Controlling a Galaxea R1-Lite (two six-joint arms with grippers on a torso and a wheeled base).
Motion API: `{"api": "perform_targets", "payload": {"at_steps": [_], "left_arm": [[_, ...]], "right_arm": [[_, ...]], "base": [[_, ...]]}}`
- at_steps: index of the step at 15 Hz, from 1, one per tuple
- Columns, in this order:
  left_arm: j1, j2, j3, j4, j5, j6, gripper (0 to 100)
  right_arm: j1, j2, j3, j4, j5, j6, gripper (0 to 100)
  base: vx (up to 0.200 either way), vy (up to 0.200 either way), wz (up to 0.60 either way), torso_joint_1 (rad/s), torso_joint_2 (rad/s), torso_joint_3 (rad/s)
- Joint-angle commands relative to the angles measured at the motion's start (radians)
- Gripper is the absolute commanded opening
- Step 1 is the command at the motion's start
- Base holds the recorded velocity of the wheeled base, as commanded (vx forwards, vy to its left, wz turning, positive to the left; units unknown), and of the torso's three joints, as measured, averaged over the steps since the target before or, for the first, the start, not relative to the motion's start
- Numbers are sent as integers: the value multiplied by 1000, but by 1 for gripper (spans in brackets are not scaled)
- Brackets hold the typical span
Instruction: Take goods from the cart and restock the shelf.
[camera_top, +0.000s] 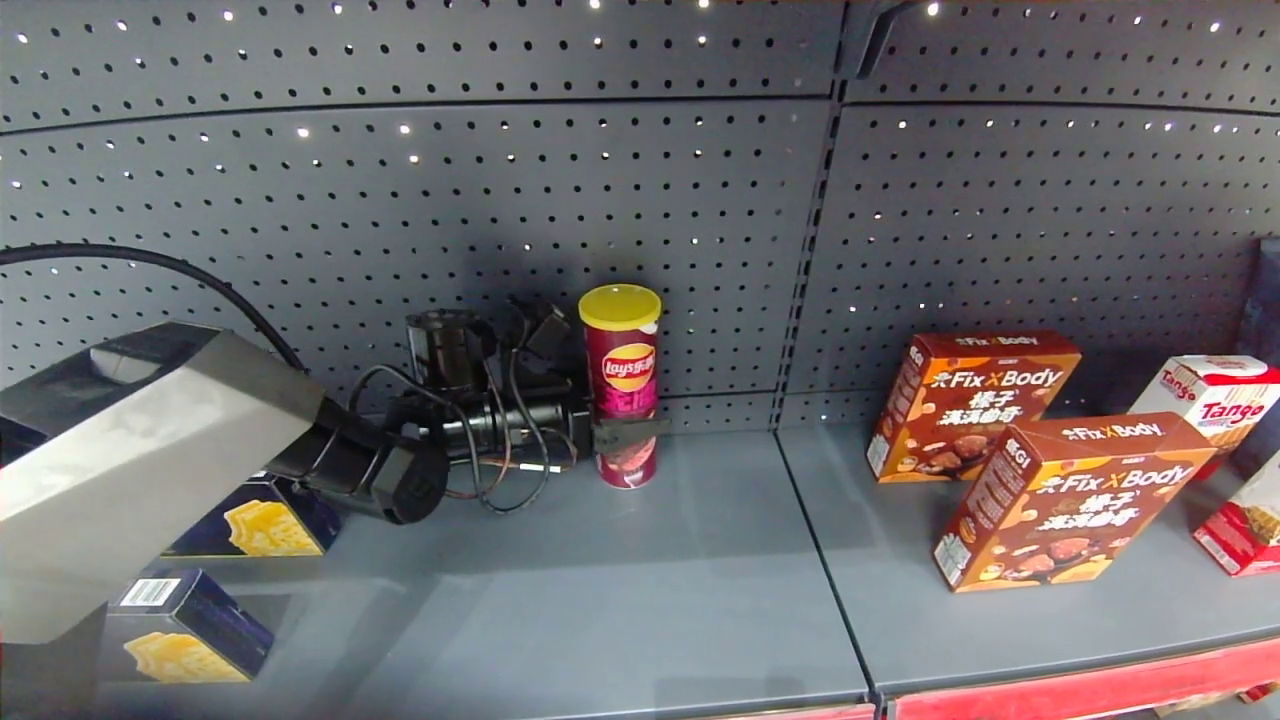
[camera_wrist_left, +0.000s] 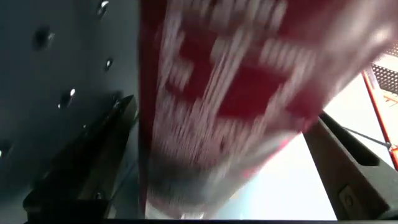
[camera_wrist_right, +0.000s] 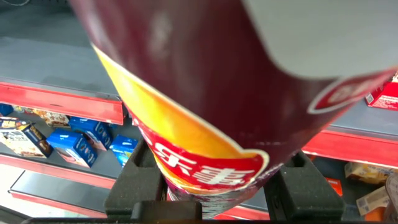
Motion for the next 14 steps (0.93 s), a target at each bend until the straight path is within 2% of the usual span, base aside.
{"api": "perform_targets", "payload": {"at_steps": [1, 2, 8, 10, 14], "left_arm": [[2, 14, -30, -1, 5, 0, 100], [2, 14, -30, 0, 5, 0, 0], [-16, -52, 10, -1, 8, 5, 0], [-30, -132, 85, -1, 15, 5, 0], [-57, -406, 341, -10, 13, 9, 0]], "right_arm": [[1, 1, -1, 0, 1, 0, 0], [1, -2, -1, 0, 1, 0, 0], [1, 0, 5, 0, -1, 0, 0], [1, -2, 5, 0, -1, 0, 0], [1, -5, 5, 0, 1, 0, 0]], "base": [[0, 0, 0, 0, 0, 0], [0, 0, 0, 0, 0, 0], [0, 0, 0, 0, 0, 0], [0, 0, 0, 0, 0, 0], [0, 0, 0, 0, 0, 0]]}}
